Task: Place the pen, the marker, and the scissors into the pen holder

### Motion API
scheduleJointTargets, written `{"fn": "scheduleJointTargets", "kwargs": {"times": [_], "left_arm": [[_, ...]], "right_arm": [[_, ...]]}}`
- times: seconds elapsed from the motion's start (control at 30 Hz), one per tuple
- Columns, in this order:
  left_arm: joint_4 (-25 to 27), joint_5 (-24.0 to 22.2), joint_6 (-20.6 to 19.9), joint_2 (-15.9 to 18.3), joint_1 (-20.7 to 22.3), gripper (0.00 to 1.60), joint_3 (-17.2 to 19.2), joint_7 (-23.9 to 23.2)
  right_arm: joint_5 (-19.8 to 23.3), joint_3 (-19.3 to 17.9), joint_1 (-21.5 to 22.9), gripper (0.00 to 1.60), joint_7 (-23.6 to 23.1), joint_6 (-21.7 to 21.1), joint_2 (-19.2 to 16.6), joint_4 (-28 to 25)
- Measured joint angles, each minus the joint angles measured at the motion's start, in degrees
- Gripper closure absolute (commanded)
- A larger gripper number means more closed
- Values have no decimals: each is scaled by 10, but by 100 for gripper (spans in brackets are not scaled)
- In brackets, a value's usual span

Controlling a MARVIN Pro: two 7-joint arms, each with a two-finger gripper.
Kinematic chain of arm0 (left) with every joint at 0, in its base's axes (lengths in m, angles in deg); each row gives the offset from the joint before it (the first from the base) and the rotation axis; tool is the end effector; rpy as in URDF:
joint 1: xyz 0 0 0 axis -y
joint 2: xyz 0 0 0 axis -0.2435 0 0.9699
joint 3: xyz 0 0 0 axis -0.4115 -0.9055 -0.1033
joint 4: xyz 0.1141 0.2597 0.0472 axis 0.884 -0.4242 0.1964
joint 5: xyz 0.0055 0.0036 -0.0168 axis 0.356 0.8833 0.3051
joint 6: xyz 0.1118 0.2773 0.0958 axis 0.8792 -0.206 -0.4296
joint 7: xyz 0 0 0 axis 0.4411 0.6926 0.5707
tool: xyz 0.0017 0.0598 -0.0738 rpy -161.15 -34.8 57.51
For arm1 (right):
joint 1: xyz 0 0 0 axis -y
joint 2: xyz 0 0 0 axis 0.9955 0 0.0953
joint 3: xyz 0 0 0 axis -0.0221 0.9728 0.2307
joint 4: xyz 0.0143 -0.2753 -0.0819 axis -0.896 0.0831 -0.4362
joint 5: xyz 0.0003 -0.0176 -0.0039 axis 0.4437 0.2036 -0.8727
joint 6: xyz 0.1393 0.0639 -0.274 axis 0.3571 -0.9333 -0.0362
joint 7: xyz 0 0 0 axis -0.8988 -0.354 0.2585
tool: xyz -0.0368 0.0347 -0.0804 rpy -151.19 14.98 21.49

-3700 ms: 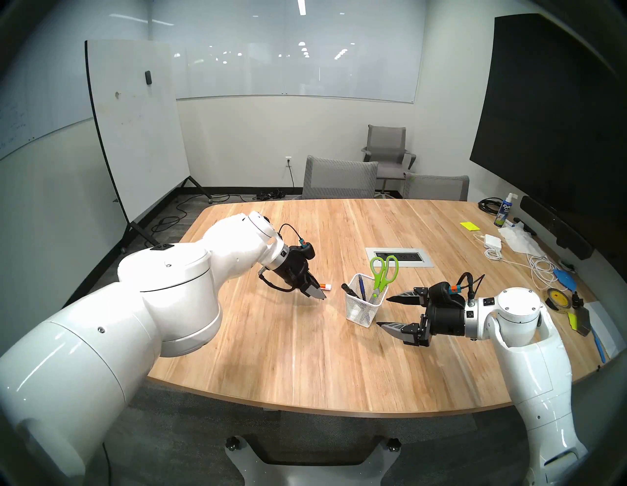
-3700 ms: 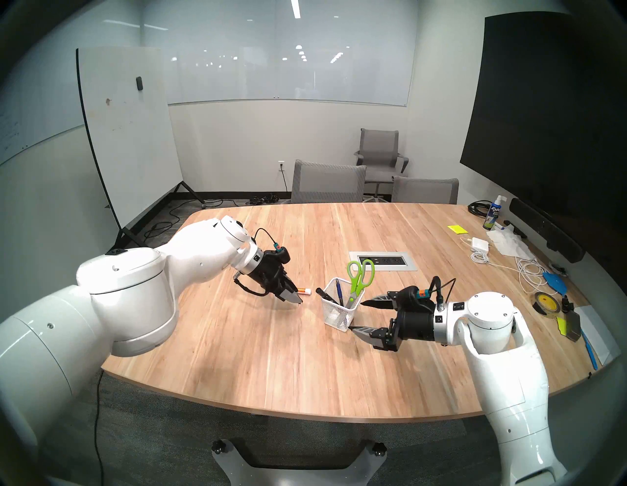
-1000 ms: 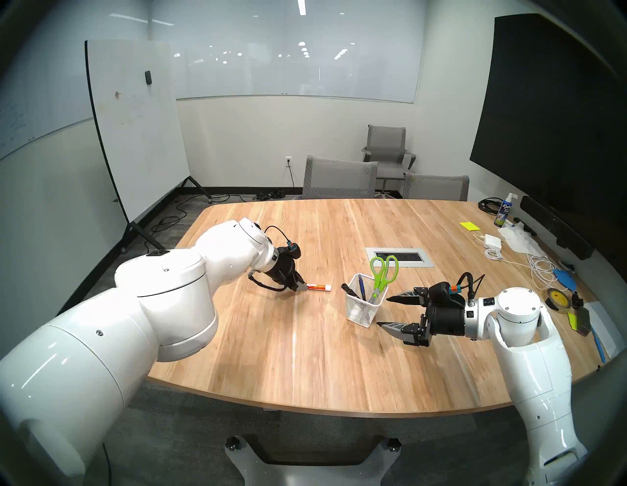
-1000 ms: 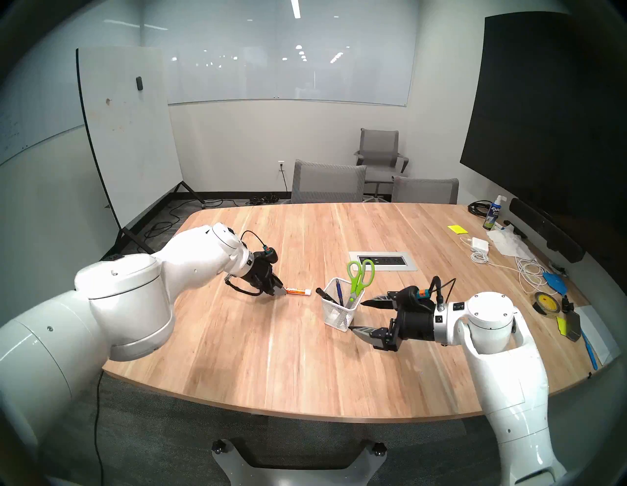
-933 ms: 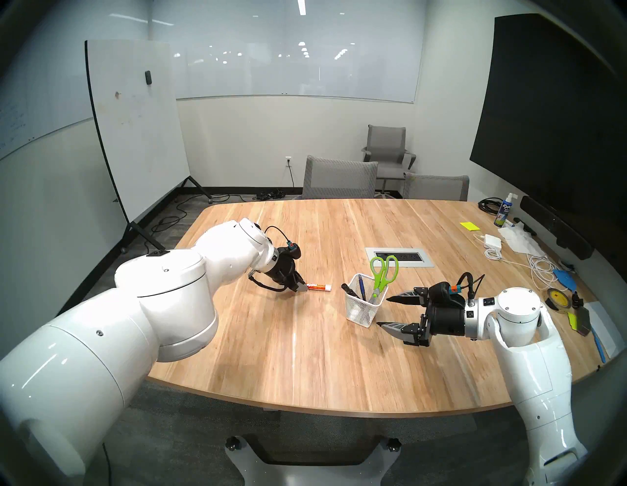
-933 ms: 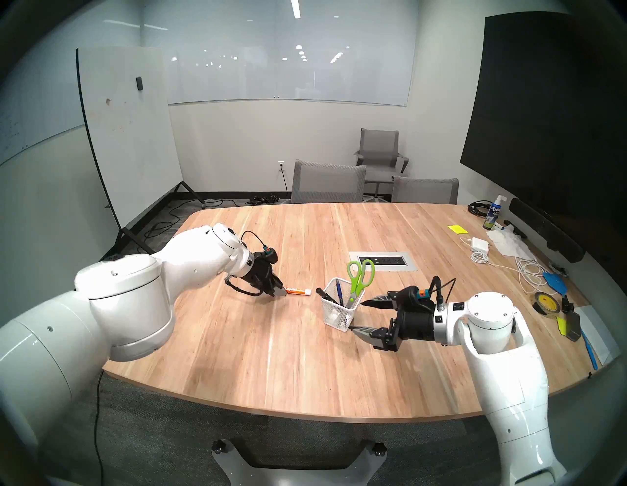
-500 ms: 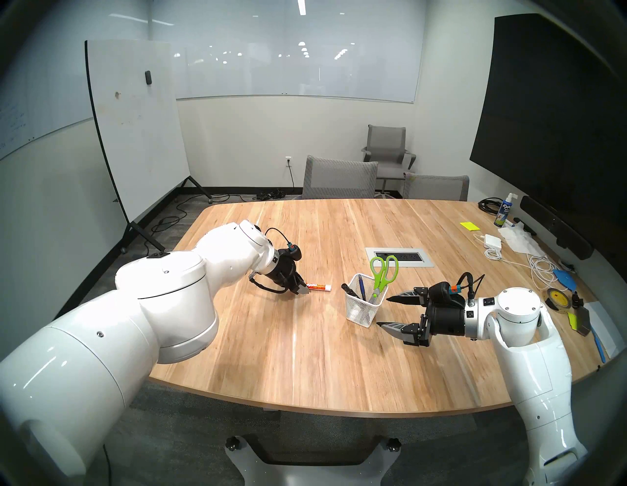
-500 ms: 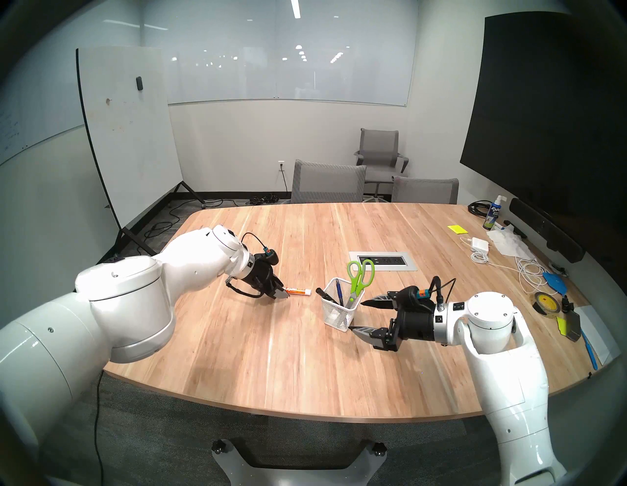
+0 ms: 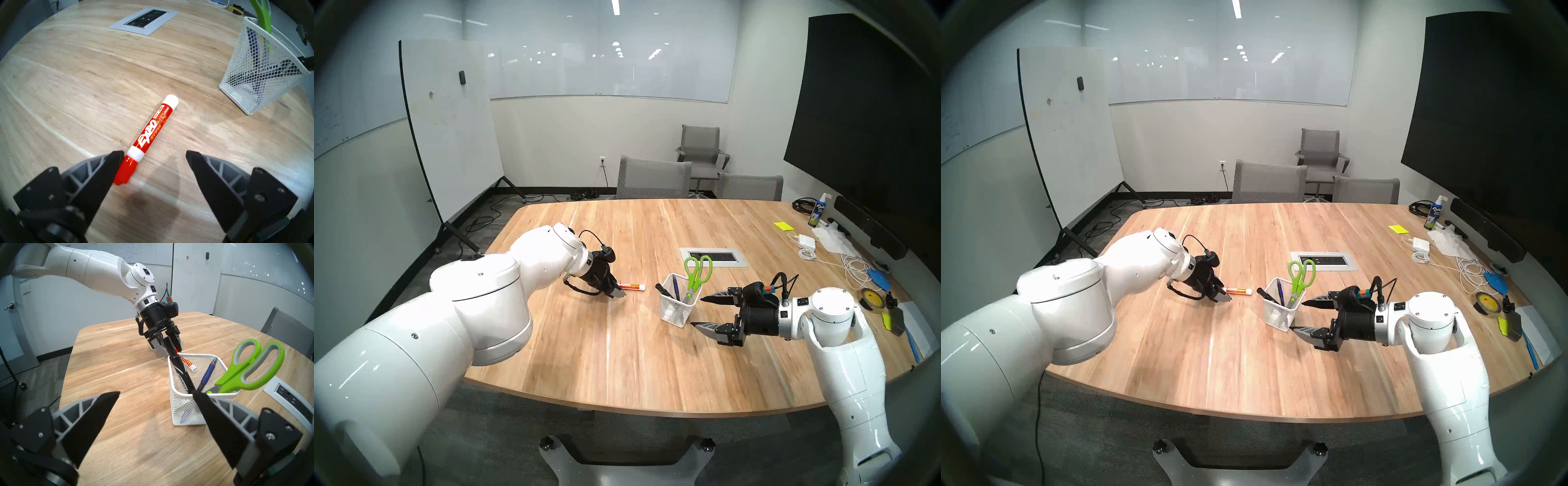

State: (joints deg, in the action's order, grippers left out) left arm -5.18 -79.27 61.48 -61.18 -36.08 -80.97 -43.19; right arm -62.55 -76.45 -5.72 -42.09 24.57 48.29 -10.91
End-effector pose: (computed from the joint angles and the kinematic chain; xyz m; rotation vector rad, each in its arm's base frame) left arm 0.5853 -0.0543 -0.2934 2.2595 -1.3488 0.7886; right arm 0.3702 -0.0809 -0.2390 -1.9368 -1.1842 -1.3021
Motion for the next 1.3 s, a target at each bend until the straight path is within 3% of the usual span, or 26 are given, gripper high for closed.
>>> {"fn": "scheduleJointTargets", "kwargs": {"times": [0.03, 0.23, 0.7, 0.97, 1.1, 1.13, 1.2, 1.3], "left_arm": [[0, 0, 0, 0, -1, 55, 0, 1], [0, 0, 1, 0, -3, 56, 1, 3], [2, 3, -1, -3, -8, 77, -1, -7], [5, 12, -7, -8, -9, 75, -15, -13], [7, 18, -9, -11, -7, 84, -20, -15], [7, 19, -9, -11, -7, 102, -21, -15], [8, 21, -9, -12, -7, 160, -23, -17], [9, 23, -9, -14, -5, 160, -25, -20]], "right_arm": [[0, 0, 0, 0, 0, 0, 0, 0], [0, 0, 0, 0, 0, 0, 0, 0], [0, 0, 0, 0, 0, 0, 0, 0], [-1, 0, 0, 0, -1, 0, 1, 0], [-1, 0, 0, 0, -1, 0, 1, 0], [-1, 0, 0, 0, -1, 0, 1, 0], [-1, 0, 0, 0, -1, 0, 1, 0], [-1, 0, 0, 0, -1, 0, 1, 0]]}}
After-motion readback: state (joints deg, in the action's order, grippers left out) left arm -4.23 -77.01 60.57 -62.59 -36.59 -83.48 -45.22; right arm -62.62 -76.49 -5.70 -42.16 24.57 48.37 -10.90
